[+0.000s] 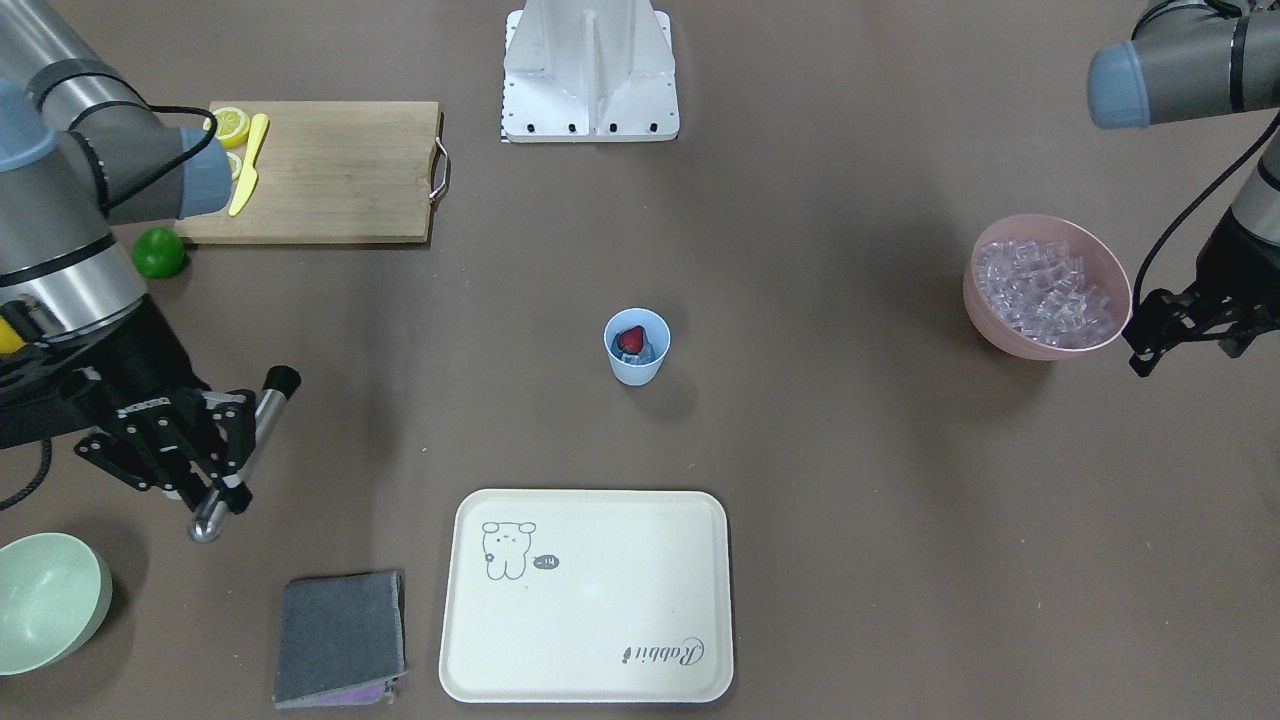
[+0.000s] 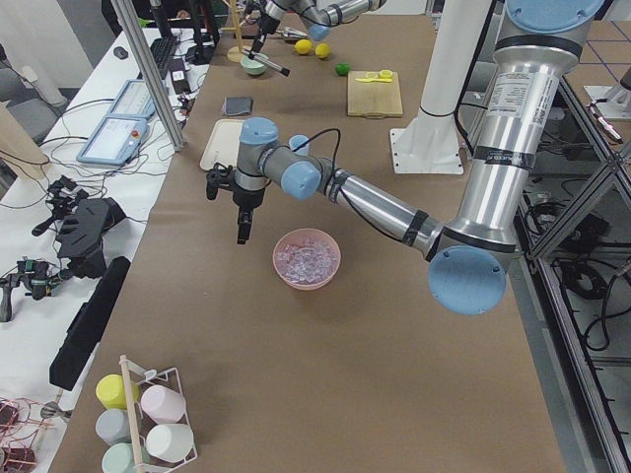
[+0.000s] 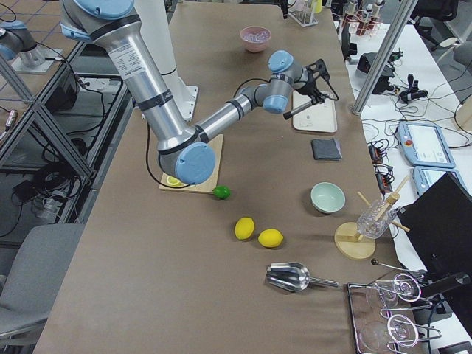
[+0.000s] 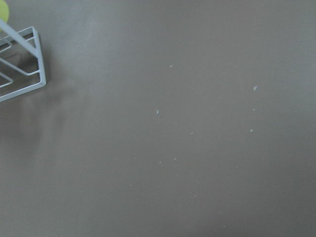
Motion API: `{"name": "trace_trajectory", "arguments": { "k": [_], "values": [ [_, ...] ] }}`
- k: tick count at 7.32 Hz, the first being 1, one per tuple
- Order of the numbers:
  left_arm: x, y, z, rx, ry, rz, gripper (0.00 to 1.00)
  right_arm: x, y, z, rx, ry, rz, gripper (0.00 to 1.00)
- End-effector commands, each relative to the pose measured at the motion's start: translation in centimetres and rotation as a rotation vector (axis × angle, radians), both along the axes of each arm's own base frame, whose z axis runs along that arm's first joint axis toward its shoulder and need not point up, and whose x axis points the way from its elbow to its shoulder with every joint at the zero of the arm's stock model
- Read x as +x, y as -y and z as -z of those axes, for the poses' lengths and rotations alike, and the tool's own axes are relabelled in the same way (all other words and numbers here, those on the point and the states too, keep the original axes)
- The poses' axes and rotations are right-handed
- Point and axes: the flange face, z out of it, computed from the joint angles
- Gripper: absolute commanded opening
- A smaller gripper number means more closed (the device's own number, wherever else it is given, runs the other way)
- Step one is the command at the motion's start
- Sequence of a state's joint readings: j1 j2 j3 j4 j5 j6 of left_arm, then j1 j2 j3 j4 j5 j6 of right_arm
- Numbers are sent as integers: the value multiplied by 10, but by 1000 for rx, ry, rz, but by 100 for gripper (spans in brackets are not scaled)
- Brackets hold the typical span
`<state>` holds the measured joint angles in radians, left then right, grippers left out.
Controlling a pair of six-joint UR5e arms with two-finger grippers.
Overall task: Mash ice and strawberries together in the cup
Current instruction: 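Lift the pestle out of the cup and carry it toward the green bowl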
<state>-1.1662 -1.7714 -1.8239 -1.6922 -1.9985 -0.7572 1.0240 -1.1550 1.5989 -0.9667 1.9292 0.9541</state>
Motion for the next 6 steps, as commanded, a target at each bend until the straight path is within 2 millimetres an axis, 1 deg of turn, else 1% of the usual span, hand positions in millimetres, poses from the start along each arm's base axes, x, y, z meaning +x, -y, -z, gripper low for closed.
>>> {"name": "trace_trajectory", "arguments": {
  "k": [1,2,3,4,5,6],
  "values": [
    [24,-7,10,43,-4,-44,97,48,2,-52,-267,-36,111,0],
    [28,-5,14,75,21,-61,97,38,3,-72,-322,-138,176,0],
    [32,-4,13,96,41,-84,97,29,6,-100,-335,-228,245,0],
    [39,-3,17,109,43,-102,97,28,4,-130,-326,-281,297,0],
    [49,-3,20,115,41,-117,97,21,-5,-157,-346,-307,328,0],
    [55,-1,26,129,48,-117,97,17,-11,-168,-362,-313,343,0]
  ]
}}
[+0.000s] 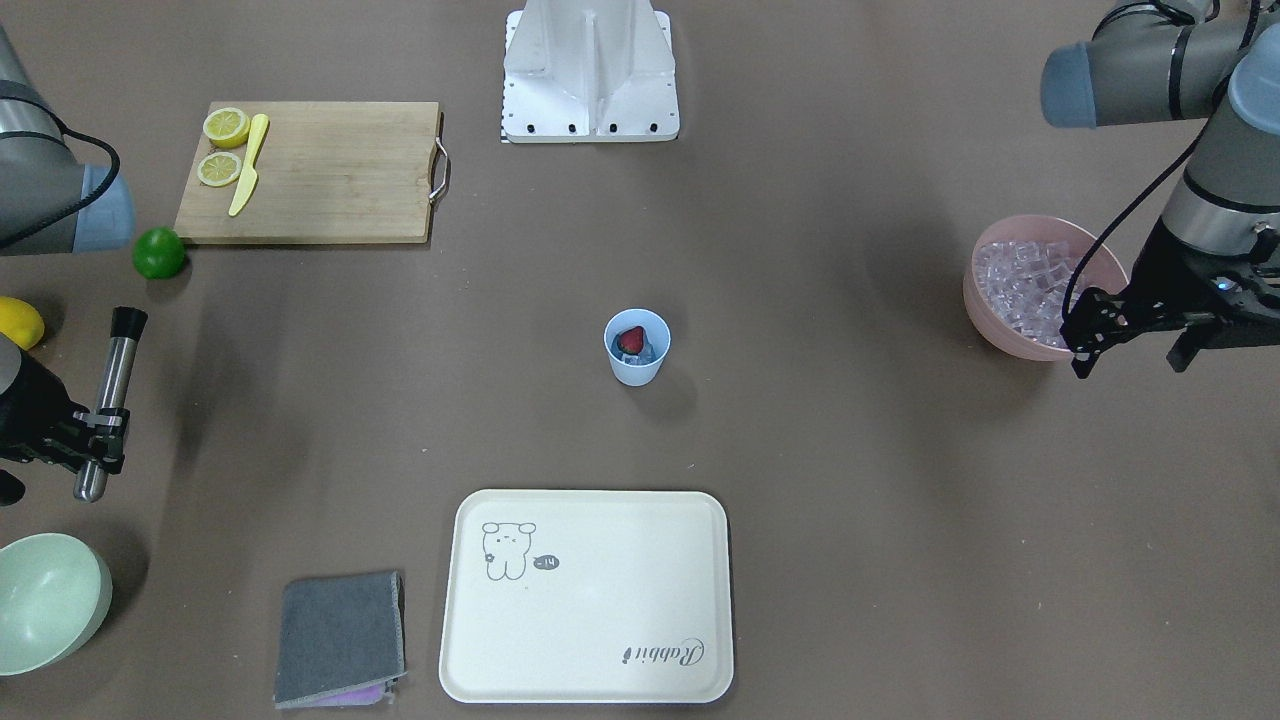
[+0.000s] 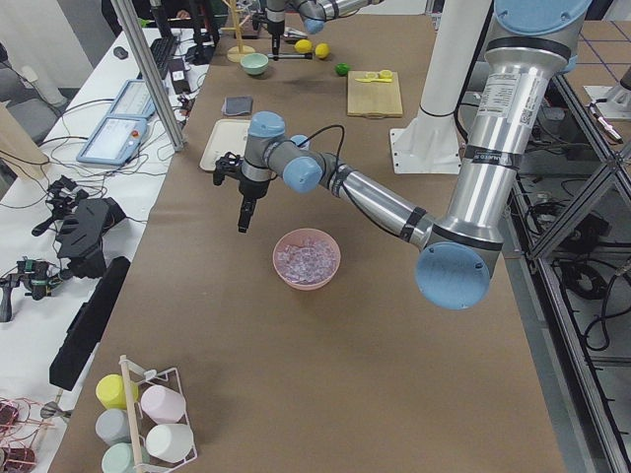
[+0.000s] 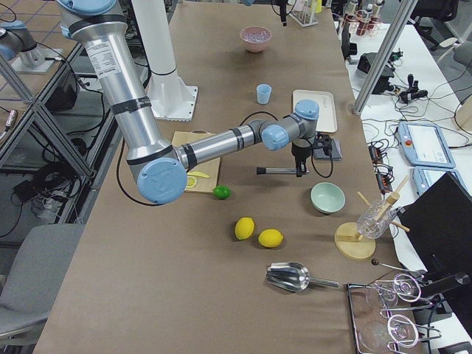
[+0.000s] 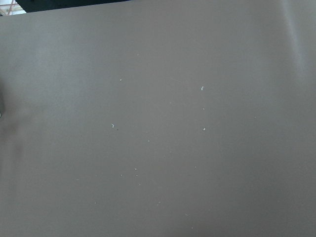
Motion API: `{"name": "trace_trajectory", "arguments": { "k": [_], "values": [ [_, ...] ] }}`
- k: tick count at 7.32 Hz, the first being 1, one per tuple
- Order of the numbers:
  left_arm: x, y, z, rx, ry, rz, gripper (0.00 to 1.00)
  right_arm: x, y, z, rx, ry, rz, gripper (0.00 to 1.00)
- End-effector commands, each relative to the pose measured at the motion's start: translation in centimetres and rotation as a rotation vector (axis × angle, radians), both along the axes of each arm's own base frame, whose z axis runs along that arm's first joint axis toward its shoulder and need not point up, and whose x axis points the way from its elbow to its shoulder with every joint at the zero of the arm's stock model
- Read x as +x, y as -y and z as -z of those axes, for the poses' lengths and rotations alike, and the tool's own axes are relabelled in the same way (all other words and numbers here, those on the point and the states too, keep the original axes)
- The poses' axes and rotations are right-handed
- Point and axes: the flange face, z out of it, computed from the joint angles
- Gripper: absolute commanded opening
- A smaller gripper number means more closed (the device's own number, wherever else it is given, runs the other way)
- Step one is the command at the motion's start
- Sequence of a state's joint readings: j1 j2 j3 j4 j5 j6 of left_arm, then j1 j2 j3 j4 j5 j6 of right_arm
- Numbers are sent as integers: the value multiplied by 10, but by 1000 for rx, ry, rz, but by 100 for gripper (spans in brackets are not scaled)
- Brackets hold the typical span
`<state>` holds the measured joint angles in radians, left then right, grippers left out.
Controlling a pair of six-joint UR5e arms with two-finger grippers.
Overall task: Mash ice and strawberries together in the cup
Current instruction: 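Set the pestle down with the right gripper while the left arm moves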
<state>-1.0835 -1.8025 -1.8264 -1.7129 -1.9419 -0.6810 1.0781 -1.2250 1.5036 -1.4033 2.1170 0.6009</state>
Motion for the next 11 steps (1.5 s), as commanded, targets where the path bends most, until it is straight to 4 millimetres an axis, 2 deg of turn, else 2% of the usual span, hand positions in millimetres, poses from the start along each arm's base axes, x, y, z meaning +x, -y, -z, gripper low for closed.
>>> {"name": "trace_trajectory", "arguments": {
  "k": [1,3,6,7,8,10,11],
  "values": [
    [17,0,6,17,11,-20,97,-21,-14,-31,-35,-32,56,0],
    [25,4,9,31,27,-17,97,-36,-13,-53,-50,-99,54,0],
    [35,12,11,31,28,-24,97,-39,-11,-58,-60,-107,51,0],
    [36,13,13,33,27,-24,97,-39,-11,-59,-84,-109,20,22],
    [36,13,13,32,28,-24,97,-39,-10,-58,-87,-101,-3,99],
    [36,13,14,33,27,-24,97,-40,-10,-51,-70,-87,-6,100],
    [36,13,14,33,27,-24,97,-31,-6,-47,-64,-78,-17,100]
  ]
}}
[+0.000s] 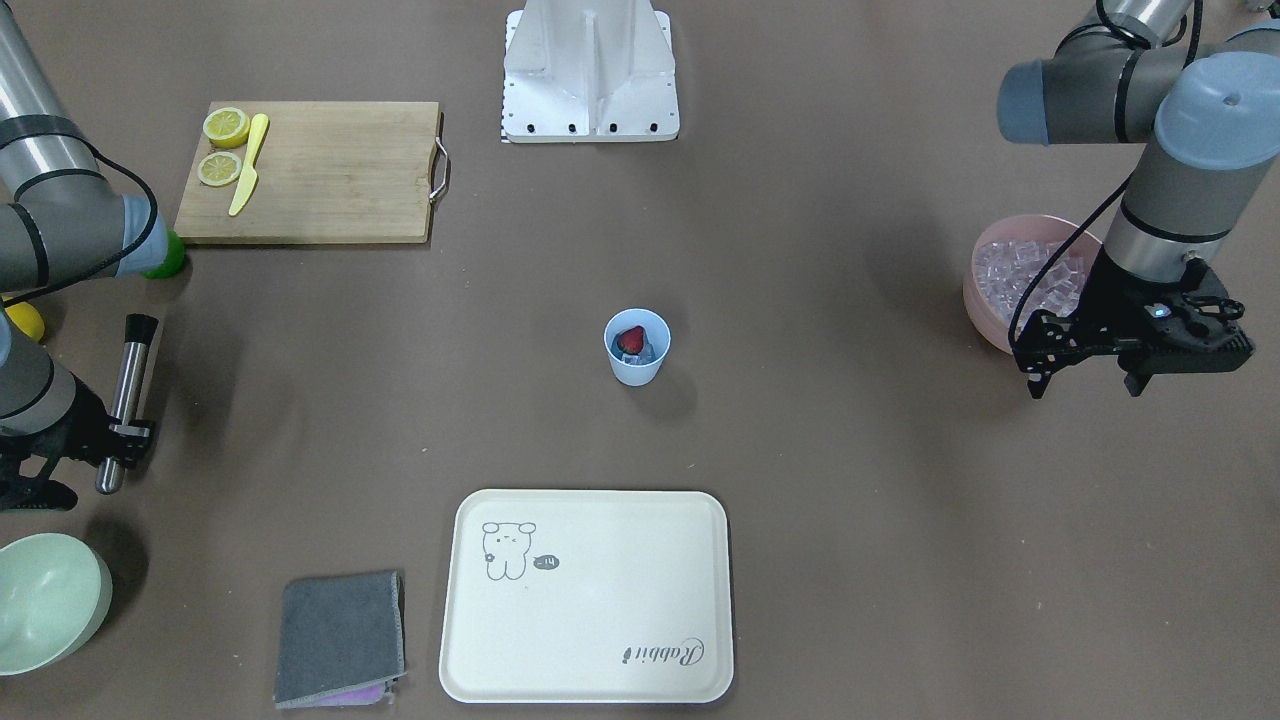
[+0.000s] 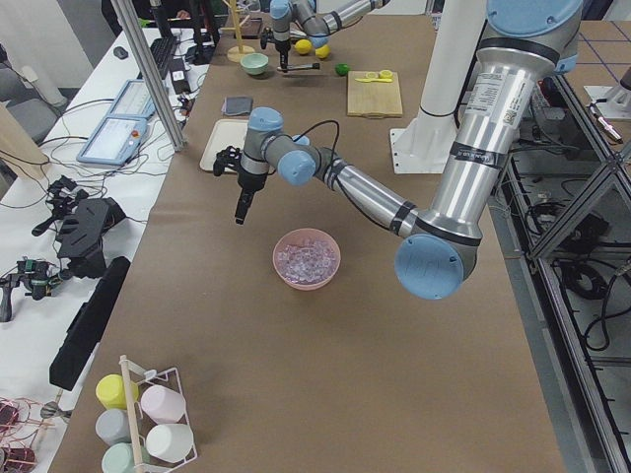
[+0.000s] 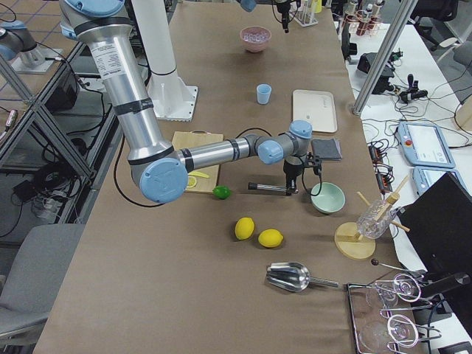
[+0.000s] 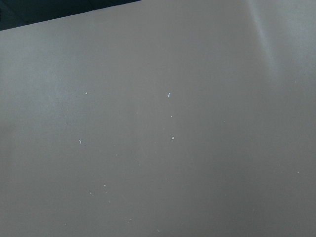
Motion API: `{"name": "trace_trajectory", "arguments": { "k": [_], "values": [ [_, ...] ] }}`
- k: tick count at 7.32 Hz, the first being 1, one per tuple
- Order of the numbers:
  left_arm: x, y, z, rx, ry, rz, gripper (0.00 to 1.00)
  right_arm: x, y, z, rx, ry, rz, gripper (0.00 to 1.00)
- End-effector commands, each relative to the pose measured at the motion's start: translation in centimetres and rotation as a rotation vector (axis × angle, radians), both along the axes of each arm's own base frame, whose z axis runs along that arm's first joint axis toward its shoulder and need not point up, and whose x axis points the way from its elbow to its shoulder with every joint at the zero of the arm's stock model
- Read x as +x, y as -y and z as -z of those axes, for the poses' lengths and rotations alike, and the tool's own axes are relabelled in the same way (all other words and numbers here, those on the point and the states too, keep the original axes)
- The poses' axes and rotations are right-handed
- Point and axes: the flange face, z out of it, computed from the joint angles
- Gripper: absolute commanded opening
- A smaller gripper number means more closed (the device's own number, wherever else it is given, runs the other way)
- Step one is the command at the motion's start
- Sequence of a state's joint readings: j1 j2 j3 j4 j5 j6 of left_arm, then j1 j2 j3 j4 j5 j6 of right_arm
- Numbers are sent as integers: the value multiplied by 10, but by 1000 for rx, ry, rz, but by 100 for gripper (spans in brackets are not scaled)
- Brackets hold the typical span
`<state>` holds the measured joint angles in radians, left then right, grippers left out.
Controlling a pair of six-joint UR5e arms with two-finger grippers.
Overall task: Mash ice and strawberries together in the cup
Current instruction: 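Set the pestle down with the right gripper while the left arm moves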
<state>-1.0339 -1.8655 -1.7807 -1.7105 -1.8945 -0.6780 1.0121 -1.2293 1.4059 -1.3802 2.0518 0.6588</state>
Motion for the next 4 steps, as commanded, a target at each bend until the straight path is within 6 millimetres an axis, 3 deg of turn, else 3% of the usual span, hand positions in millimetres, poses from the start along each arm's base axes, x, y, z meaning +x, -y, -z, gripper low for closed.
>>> {"name": "trace_trajectory", "arguments": {
  "k": [1,4],
  "values": [
    [0,0,1,3,-2,0,97,23,9,18,27,27,-30,100],
    [0,0,0,0,0,0,97,24,9,20,30,29,-33,100]
  ]
}}
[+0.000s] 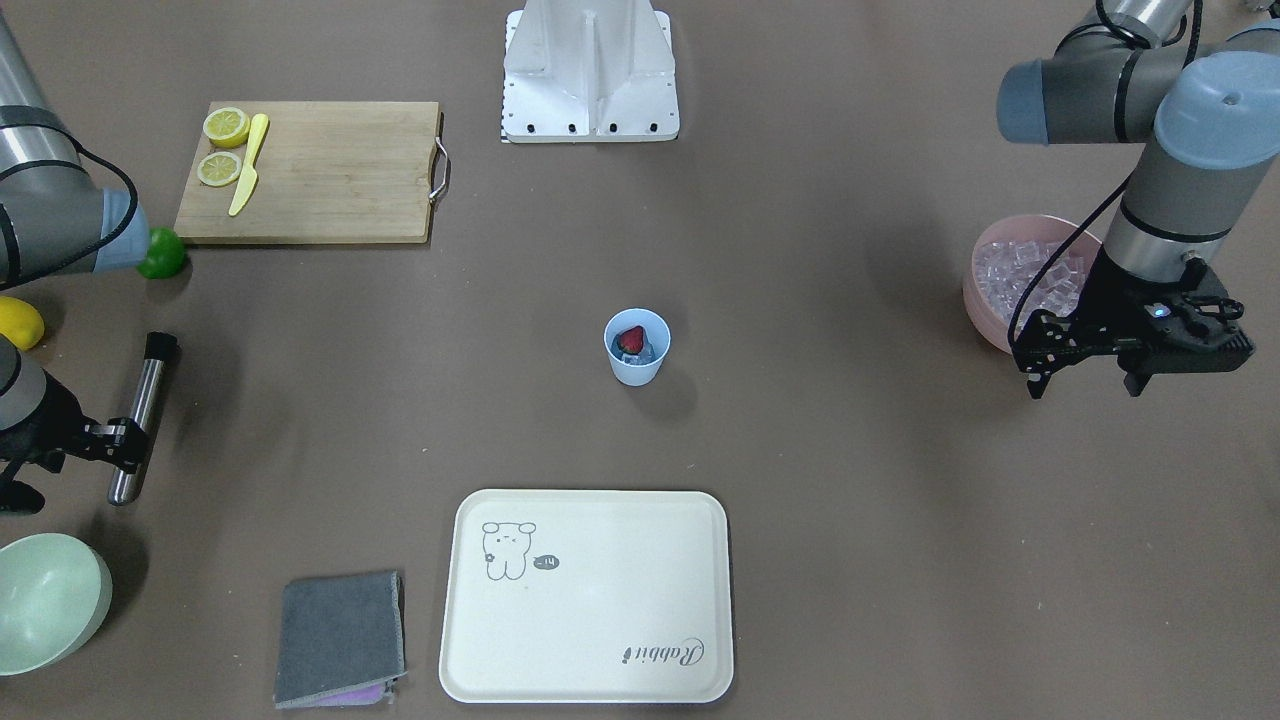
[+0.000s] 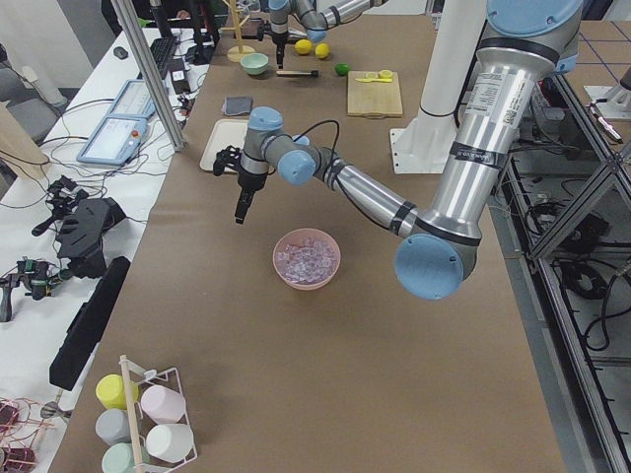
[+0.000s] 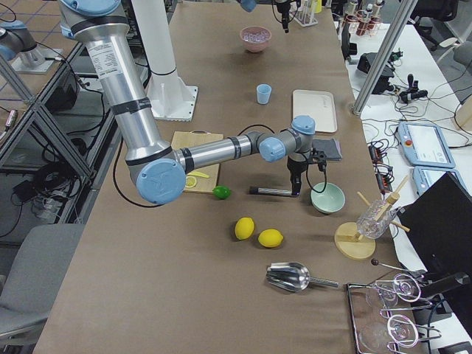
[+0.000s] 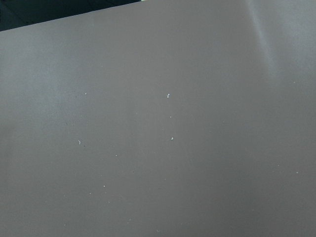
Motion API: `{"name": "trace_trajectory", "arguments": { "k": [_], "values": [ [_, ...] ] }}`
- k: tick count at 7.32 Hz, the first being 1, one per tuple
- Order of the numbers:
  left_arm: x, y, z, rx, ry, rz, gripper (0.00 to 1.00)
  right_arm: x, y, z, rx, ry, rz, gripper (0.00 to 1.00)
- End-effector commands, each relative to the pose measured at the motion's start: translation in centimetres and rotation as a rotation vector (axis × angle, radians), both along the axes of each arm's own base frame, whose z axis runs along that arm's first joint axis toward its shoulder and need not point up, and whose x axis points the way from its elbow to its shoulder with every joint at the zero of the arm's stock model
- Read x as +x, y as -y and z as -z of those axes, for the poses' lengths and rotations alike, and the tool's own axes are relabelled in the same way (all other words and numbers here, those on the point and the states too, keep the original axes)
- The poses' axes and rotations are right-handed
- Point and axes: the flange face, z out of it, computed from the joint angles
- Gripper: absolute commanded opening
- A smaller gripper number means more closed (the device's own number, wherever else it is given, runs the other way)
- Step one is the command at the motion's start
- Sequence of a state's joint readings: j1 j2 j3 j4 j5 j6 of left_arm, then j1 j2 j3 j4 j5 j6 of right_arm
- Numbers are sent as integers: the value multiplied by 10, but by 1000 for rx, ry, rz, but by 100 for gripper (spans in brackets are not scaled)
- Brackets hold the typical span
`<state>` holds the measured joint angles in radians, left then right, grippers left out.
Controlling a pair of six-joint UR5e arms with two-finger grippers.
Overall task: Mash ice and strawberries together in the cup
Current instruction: 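Set the pestle down with the right gripper while the left arm moves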
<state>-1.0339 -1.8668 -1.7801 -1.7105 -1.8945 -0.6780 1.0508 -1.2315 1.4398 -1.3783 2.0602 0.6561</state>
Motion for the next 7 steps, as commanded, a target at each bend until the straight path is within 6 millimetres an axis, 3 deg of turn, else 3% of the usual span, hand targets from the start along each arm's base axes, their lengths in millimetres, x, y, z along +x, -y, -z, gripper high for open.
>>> {"name": "trace_trajectory", "arguments": {
  "k": [1,2,3,4,5,7],
  "values": [
    [0,0,0,-1,0,0,97,5,2,9,11,12,-1,100],
    [0,0,0,1,0,0,97,32,8,20,21,40,-21,100],
    [0,0,0,11,6,-14,97,70,1,26,23,61,-4,100],
    [-2,-1,0,19,10,-23,97,113,-35,21,19,23,51,100],
    [-10,0,1,23,9,-14,97,171,-63,19,22,-13,103,100],
    [-45,14,0,53,33,-15,97,278,-106,-33,31,15,203,100]
  ]
}}
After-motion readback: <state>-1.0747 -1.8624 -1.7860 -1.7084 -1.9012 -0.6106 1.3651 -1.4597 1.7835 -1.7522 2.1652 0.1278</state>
